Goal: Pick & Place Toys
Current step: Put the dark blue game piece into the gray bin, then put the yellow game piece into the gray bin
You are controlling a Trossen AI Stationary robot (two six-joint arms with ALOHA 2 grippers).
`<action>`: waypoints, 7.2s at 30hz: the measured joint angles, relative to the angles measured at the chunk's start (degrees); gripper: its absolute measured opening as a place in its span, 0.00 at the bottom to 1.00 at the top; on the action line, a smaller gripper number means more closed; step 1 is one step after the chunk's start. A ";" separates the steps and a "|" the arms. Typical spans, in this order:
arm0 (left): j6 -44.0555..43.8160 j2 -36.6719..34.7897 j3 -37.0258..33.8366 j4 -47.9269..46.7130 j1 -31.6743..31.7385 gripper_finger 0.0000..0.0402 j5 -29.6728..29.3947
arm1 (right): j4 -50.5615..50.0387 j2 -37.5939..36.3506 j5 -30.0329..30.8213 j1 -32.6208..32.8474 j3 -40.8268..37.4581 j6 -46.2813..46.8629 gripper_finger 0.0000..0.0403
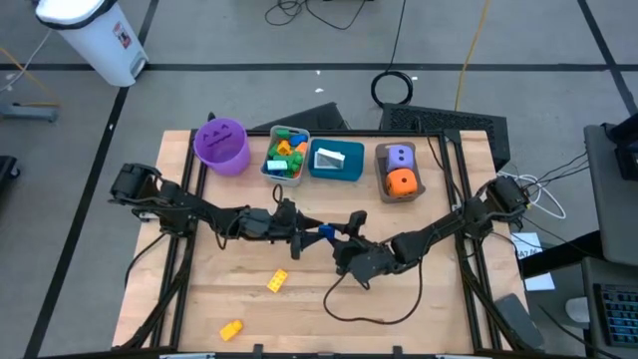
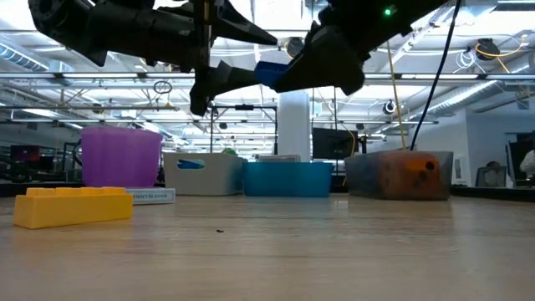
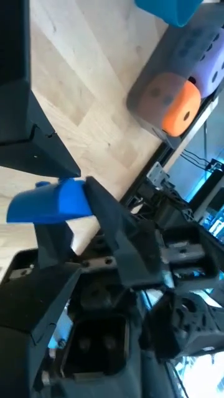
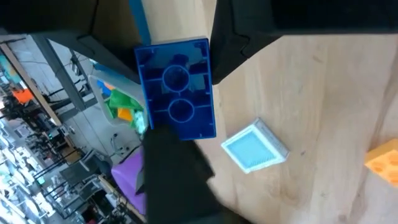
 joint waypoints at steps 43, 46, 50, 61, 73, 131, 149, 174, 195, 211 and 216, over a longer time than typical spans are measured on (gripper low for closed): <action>10.40 -0.13 0.00 -0.70 0.22 0.25 1.77 | 5.22 -0.96 -2.43 -1.25 0.00 -11.44 0.55; 11.31 -1.27 0.07 -2.24 0.87 0.24 1.77 | 2.44 -2.29 1.36 -0.46 -0.01 -11.07 0.56; 12.68 -3.95 0.02 -8.41 1.72 0.25 1.60 | -3.85 -5.71 6.38 1.36 0.02 -7.36 0.55; 16.27 -15.09 0.02 -33.35 8.02 0.24 -16.97 | -16.44 -9.71 1.53 3.15 -1.15 9.14 0.55; 16.05 -14.38 0.02 -39.53 26.53 0.25 -11.11 | -13.47 -9.64 -2.97 -0.24 -6.62 10.02 0.54; 0.70 -32.37 -2.94 -70.56 -6.07 0.43 4.07 | 3.65 -9.64 -37.70 -1.02 -6.86 11.07 0.52; -21.35 -8.71 12.86 -69.51 -23.05 0.43 -4.49 | 24.64 -9.60 -37.65 -0.91 -20.03 14.52 0.52; -43.83 14.08 33.46 -94.27 -22.99 0.43 -1.01 | 25.48 -9.60 -37.63 2.92 -20.31 20.03 0.52; -41.66 18.32 33.37 -93.67 -22.01 0.43 0.14 | 23.49 -9.60 -37.49 3.65 -20.31 23.04 0.52; -35.55 18.25 33.27 -93.82 -20.84 0.43 1.67 | 23.34 -9.60 -37.49 3.64 -20.31 23.03 0.52; -34.08 18.27 33.27 -93.80 -20.52 0.38 1.59 | 23.34 -9.60 -37.50 3.64 -20.31 23.03 0.52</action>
